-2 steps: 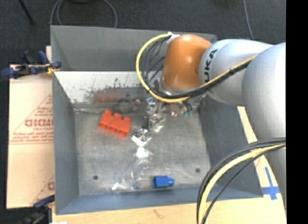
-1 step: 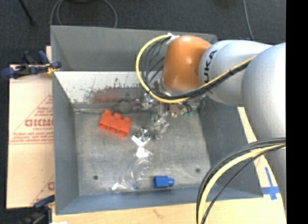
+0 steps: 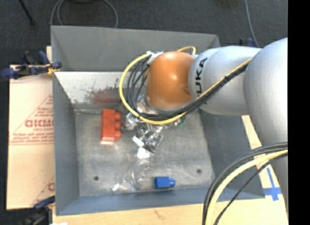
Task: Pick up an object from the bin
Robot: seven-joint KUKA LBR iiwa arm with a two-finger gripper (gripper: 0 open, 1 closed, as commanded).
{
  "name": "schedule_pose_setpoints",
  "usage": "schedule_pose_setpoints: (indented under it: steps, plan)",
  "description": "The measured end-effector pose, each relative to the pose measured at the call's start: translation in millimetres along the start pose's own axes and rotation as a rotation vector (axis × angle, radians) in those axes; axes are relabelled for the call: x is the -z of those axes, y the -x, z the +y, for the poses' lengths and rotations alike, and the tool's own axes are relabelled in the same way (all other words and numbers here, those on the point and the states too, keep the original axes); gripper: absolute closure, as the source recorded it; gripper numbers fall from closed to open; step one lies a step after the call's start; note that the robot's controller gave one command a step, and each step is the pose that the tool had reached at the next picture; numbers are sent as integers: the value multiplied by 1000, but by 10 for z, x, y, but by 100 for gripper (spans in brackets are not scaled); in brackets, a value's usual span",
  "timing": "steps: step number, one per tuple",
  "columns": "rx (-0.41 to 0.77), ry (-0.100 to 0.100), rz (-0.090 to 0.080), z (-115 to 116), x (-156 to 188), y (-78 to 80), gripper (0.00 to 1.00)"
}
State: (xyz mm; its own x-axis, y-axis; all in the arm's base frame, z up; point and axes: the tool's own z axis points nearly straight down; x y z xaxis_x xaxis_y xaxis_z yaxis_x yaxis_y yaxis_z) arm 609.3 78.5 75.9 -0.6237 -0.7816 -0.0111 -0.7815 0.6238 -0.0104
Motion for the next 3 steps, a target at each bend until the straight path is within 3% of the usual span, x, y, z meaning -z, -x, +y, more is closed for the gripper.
schedule_pose_setpoints:
  steps: [1,2,3]
  plan:
    - [81,3,3,-95,20,-14,0]
    - [79,3,0,-94,32,-3,100]
    - [83,2,2,-29,1352,31,100]
